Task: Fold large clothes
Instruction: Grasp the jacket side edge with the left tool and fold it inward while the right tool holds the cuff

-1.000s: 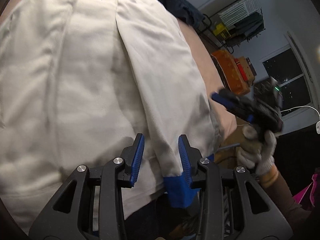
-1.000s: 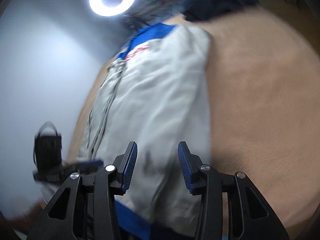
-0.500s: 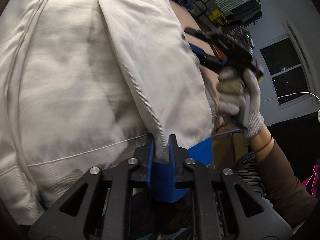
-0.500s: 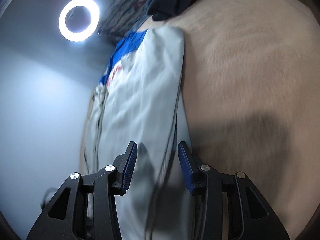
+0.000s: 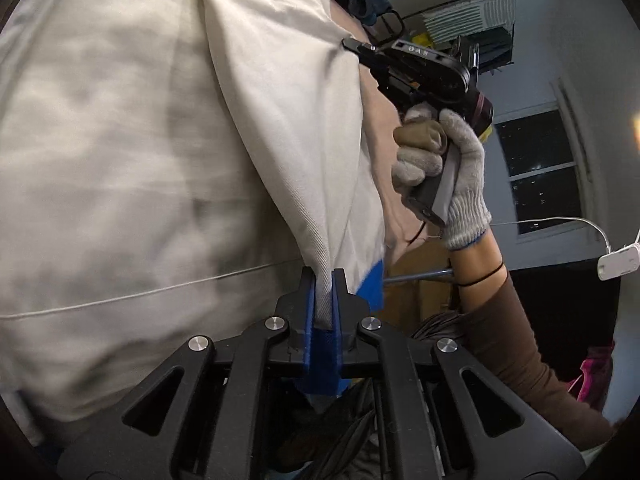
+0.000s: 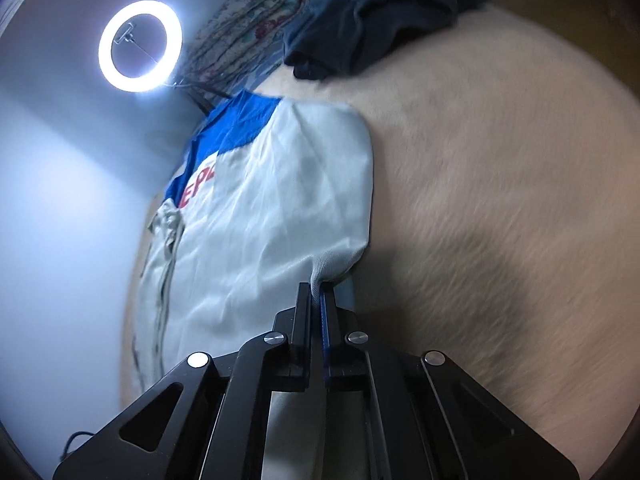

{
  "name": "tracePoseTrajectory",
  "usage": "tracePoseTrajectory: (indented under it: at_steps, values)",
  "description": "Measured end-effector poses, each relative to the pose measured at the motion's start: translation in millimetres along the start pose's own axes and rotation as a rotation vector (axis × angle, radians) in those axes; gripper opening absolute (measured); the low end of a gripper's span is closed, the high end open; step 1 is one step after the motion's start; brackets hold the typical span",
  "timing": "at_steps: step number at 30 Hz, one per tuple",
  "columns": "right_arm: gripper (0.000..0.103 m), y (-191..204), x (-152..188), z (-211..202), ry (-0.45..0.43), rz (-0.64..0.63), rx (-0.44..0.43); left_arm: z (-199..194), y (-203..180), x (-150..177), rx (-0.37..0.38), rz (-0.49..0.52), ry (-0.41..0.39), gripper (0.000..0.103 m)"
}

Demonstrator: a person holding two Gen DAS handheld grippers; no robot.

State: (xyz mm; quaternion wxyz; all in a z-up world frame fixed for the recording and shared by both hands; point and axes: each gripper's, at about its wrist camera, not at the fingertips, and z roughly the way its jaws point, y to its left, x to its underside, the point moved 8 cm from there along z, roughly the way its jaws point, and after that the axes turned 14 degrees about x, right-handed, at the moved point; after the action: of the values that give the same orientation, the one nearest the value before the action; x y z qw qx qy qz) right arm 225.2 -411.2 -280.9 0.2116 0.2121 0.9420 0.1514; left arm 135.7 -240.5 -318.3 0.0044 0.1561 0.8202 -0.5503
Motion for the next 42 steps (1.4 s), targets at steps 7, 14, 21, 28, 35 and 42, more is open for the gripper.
tracePoseTrajectory:
  at_steps: [7, 14, 21, 28, 35, 42]
  values:
    - [0.008, -3, -10, -4, 0.023, -0.012, -0.021, 8, 17, 8, -0.058, 0.020, 0.026, 0.005]
    - [0.010, -20, 33, -26, 0.119, 0.024, -0.124, 7, 22, 16, -0.083, 0.040, 0.037, 0.005]
    - [0.010, -20, 123, -50, 0.270, -0.068, -0.179, 14, 26, 4, -0.048, 0.013, 0.035, 0.005]
    - [0.002, -11, 143, -54, 0.252, -0.120, -0.149, 8, 25, 2, -0.056, 0.018, 0.023, 0.005]
    - [0.000, -27, 116, -68, 0.138, -0.159, 0.013, 10, 22, 8, -0.090, 0.073, 0.036, 0.005]
    - [0.005, -42, 112, -66, 0.167, 0.008, -0.159, 6, 24, 8, -0.095, 0.082, 0.043, 0.005]
